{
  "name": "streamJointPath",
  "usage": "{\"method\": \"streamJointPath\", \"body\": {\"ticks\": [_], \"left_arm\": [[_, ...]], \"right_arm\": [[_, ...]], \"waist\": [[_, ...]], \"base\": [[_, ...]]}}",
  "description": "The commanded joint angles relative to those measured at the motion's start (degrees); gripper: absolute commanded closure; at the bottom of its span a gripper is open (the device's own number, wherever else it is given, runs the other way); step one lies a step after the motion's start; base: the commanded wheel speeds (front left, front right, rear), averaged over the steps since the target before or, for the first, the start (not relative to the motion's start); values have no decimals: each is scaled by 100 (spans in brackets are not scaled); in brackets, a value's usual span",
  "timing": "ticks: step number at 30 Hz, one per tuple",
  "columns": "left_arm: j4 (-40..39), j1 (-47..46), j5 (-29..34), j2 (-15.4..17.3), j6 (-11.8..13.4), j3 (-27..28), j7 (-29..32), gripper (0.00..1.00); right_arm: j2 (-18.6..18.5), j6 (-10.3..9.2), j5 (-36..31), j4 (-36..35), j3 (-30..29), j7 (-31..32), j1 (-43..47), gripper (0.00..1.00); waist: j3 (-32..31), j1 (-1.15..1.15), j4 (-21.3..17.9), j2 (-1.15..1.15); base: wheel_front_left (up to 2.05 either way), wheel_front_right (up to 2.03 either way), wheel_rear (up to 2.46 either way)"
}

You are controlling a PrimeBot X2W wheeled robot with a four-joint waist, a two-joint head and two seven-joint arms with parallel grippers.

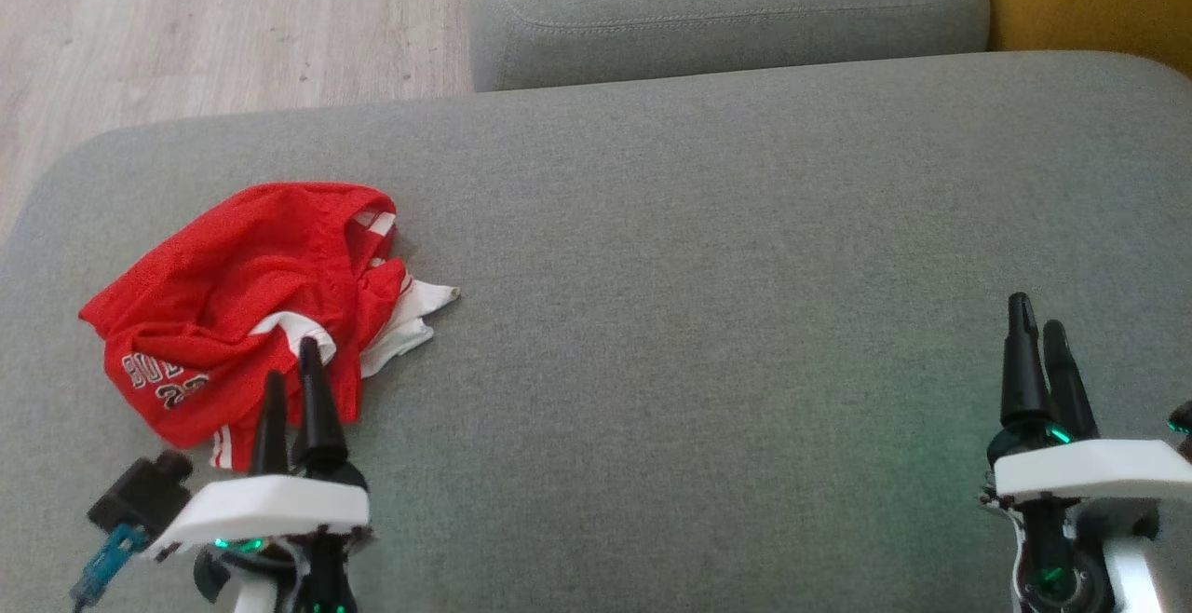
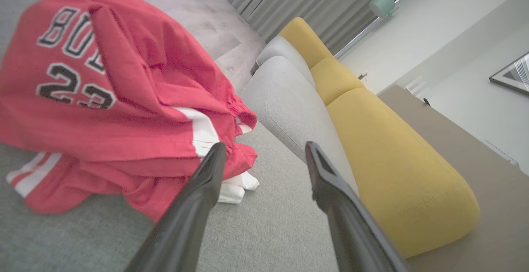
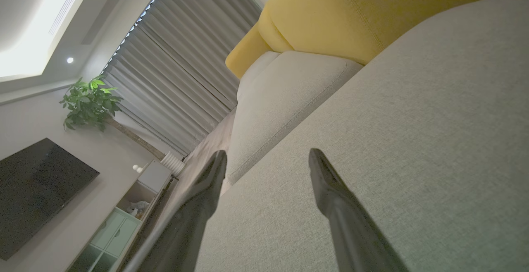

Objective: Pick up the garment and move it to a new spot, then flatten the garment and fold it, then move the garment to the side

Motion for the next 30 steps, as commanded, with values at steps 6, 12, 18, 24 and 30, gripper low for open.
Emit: {"method": "streamJointPath", "body": {"ticks": [6, 12, 18, 24, 30], "left_arm": [[-228, -354, 723, 138, 108, -239, -161, 0], [-183, -422, 1254, 251, 261, -528, -262, 0], [-81, -468, 1584, 302, 425, -694, -346, 0], [64, -539, 2015, 371, 594, -898, -447, 0], [93, -620, 2384, 410, 735, -1067, -548, 0]], "right_arm": [[-44, -2, -689, -262, 164, -163, -268, 0], [-47, -2, -1213, -266, 220, -264, -271, 0], [-48, -3, -1665, -275, 254, -349, -266, 0], [-51, -3, -2212, -288, 343, -450, -276, 0], [-53, -3, -2705, -355, 418, -552, -296, 0]], "waist": [[4, 0, 2, 0], [1, 0, 4, 0], [1, 0, 19, 0], [8, 0, 17, 0], [24, 0, -20, 0]], "base": [[0, 0, 0], [0, 0, 0], [0, 0, 0], [0, 0, 0], [0, 0, 0]]}}
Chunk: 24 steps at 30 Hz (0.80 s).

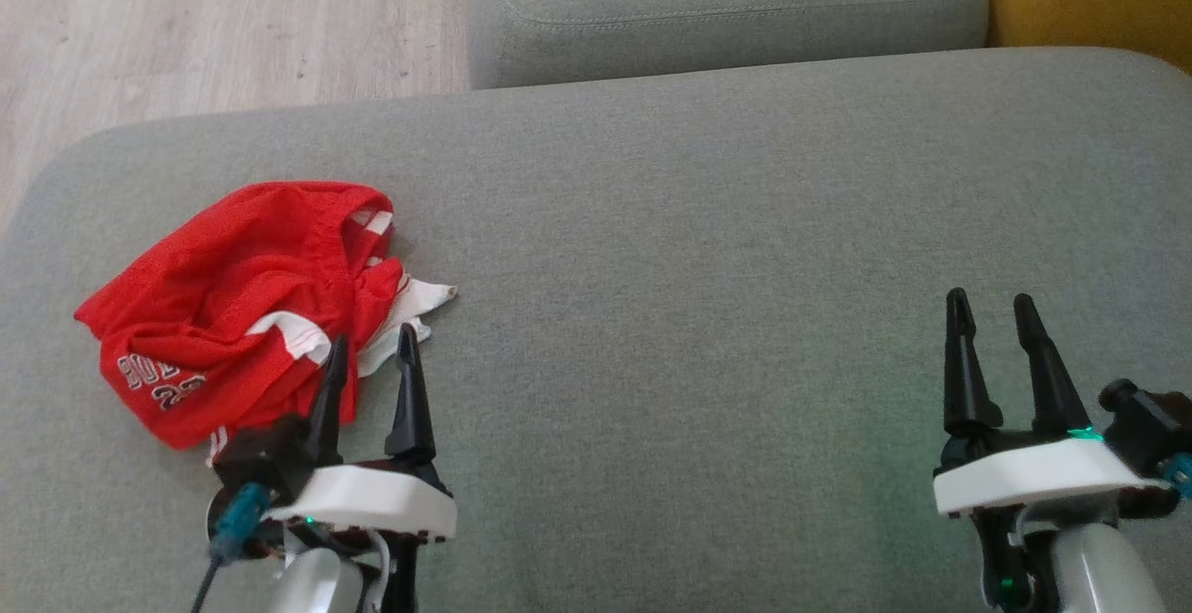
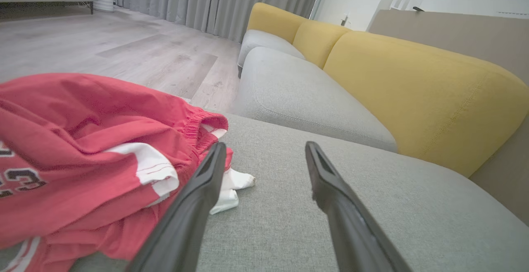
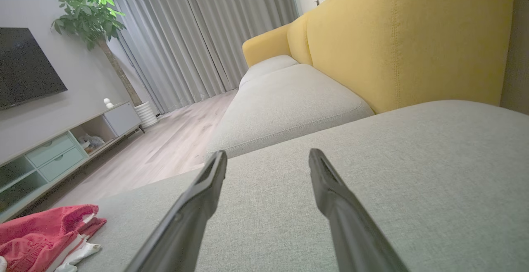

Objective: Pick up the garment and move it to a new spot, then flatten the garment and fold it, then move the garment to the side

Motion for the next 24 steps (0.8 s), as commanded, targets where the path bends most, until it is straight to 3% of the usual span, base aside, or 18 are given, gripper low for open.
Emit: {"method": "streamJointPath", "body": {"ticks": [1, 24], "left_arm": [[-173, -310, 180, 106, 51, 63, -83, 0], [174, -647, 2076, 418, 588, -810, -486, 0]], "right_arm": [[-50, -3, -189, -254, 116, -76, -298, 0], [-60, -4, -2375, -518, 382, -482, -282, 0]], "waist": [[4, 0, -11, 0], [-37, 0, -43, 0]], "base": [[0, 0, 0], [0, 0, 0]]}}
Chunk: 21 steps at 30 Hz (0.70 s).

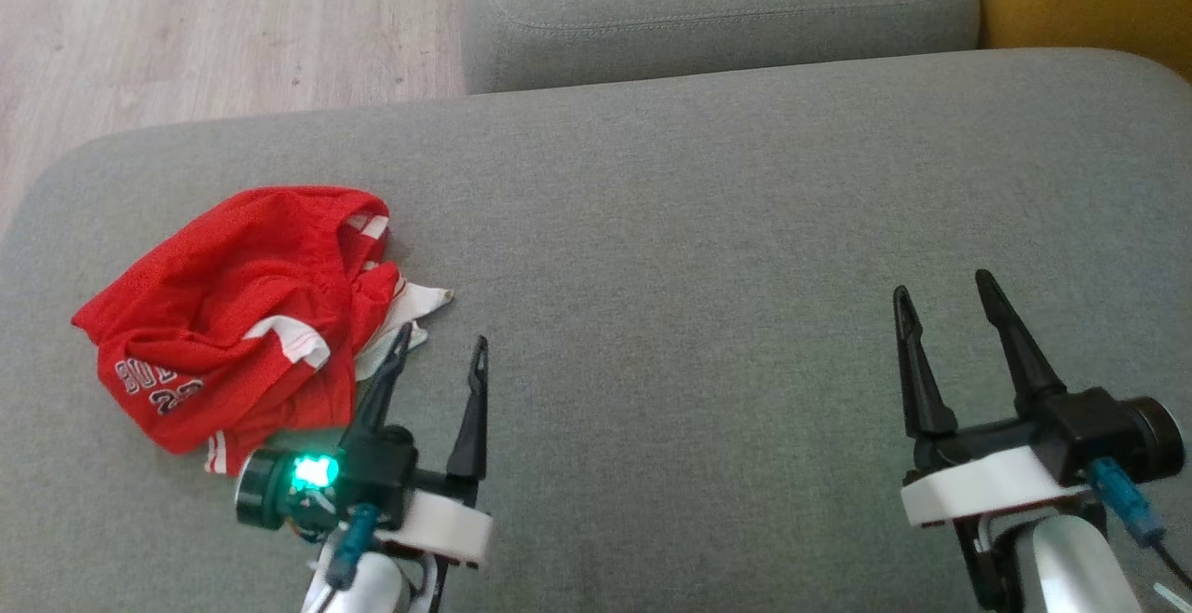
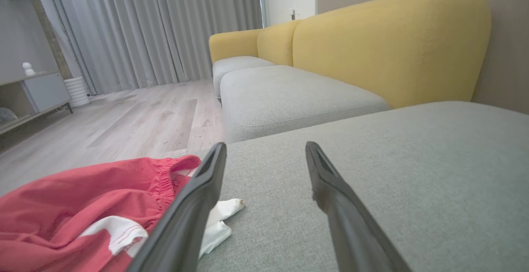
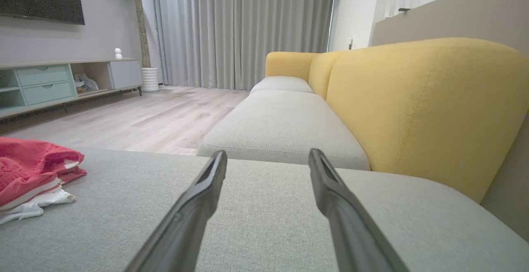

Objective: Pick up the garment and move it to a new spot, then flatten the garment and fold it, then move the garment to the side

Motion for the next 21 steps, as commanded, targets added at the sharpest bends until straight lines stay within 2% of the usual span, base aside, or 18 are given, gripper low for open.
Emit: {"method": "streamJointPath", "body": {"ticks": [1, 8, 10, 12, 15, 21], "left_arm": [[-95, -371, 296, 126, 121, 37, -93, 0], [176, -498, 784, 188, 309, -209, -194, 0], [90, -516, 751, 121, 331, -205, -228, 0], [-181, -446, 454, -20, 305, -21, -261, 0], [-435, -325, 289, -49, 213, 188, -311, 0], [-474, -37, -142, -208, -30, 645, -317, 0]], "right_arm": [[-56, -4, -286, -253, 154, -103, -273, 0], [-58, -4, -818, -320, 245, -205, -270, 0], [-59, -4, -925, -332, 268, -238, -269, 0], [-59, -4, -716, -414, 259, -272, -278, 0], [-61, -4, -357, -450, 150, -322, -249, 0], [-61, -4, 618, -288, 93, -328, -170, 0]], "waist": [[-6, 0, 11, 0], [-8, 0, 19, 0], [2, 0, 18, 0], [14, 0, 16, 0], [31, 0, 35, 0], [20, 0, 62, 0]], "base": [[0, 0, 0], [0, 0, 0], [0, 0, 0], [0, 0, 0], [0, 0, 0], [0, 0, 0]]}}
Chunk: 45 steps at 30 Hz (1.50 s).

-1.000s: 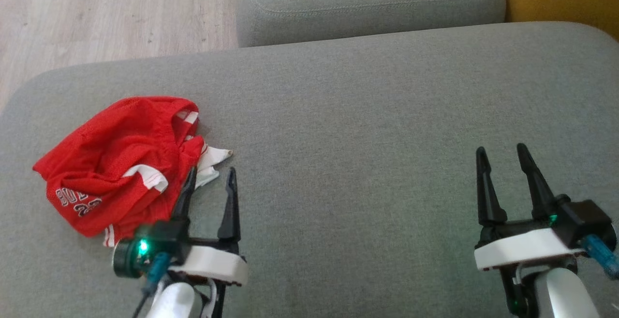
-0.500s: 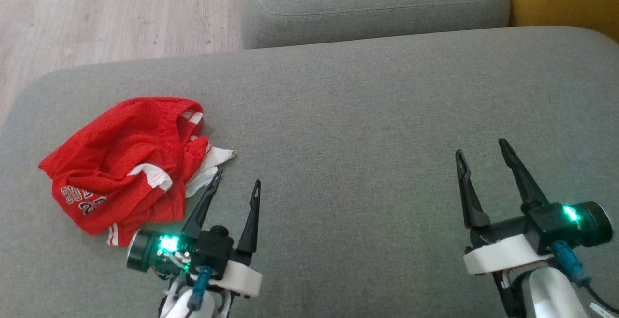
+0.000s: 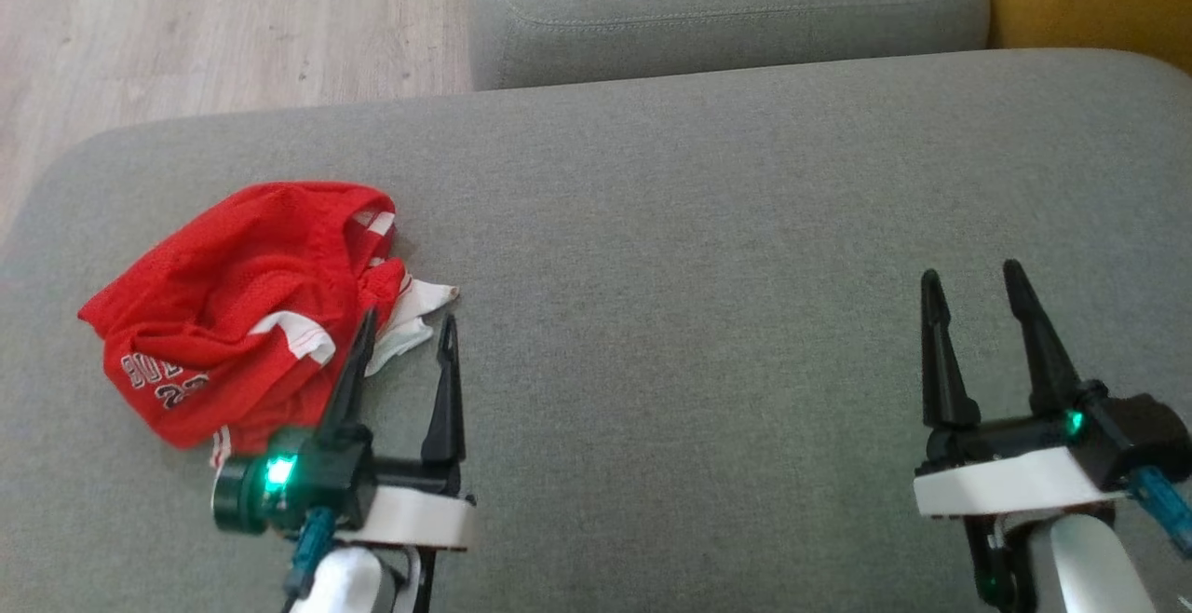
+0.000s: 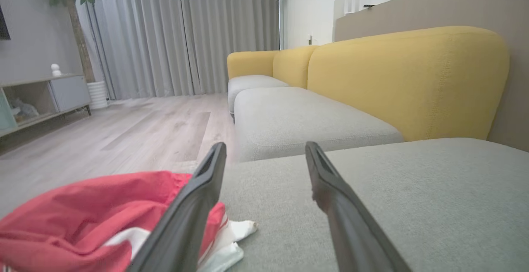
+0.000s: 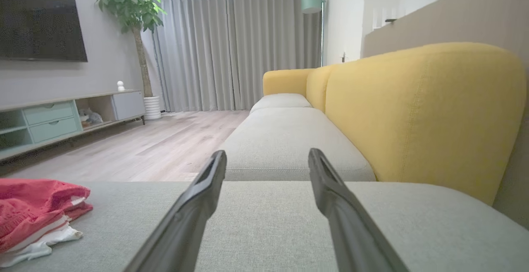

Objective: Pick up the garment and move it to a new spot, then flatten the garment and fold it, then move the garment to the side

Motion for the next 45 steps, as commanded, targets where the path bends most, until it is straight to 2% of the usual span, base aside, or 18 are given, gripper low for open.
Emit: {"method": "streamJointPath", "body": {"ticks": [1, 9, 13, 20, 26, 36, 45], "left_arm": [[-153, -130, -57, -42, -34, 262, -55, 0], [91, 107, -507, -254, -383, 695, -55, 0], [152, 149, -504, -298, -509, 781, -55, 0], [135, 128, -406, -334, -550, 879, -55, 0], [142, 131, -313, -340, -560, 928, -55, 0], [213, 224, -159, -343, -584, 1097, -55, 0], [156, 317, -115, -344, -570, 1218, -55, 0]], "right_arm": [[-52, -4, 118, -113, 133, -52, -164, 0], [-52, -4, 518, 382, 287, -52, -81, 0], [-52, -4, 558, 484, 323, -52, -97, 0], [-52, -4, 653, 520, 300, -52, -111, 0], [-52, -4, 711, 537, 362, -52, -75, 0], [-52, -4, 809, 526, 726, -52, -7, 0], [-52, -4, 894, 548, 1018, -52, 55, 0]], "waist": [[-11, 0, 6, 0], [-96, 0, 24, 0], [-116, 0, 10, 0], [-124, 0, 160, 0], [-143, 0, 447, 0], [-318, 0, 1201, 0], [-401, 0, 1684, 0]], "base": [[0, 0, 0], [0, 0, 0], [0, 0, 0], [0, 0, 0], [0, 0, 0], [0, 0, 0], [0, 0, 0]]}}
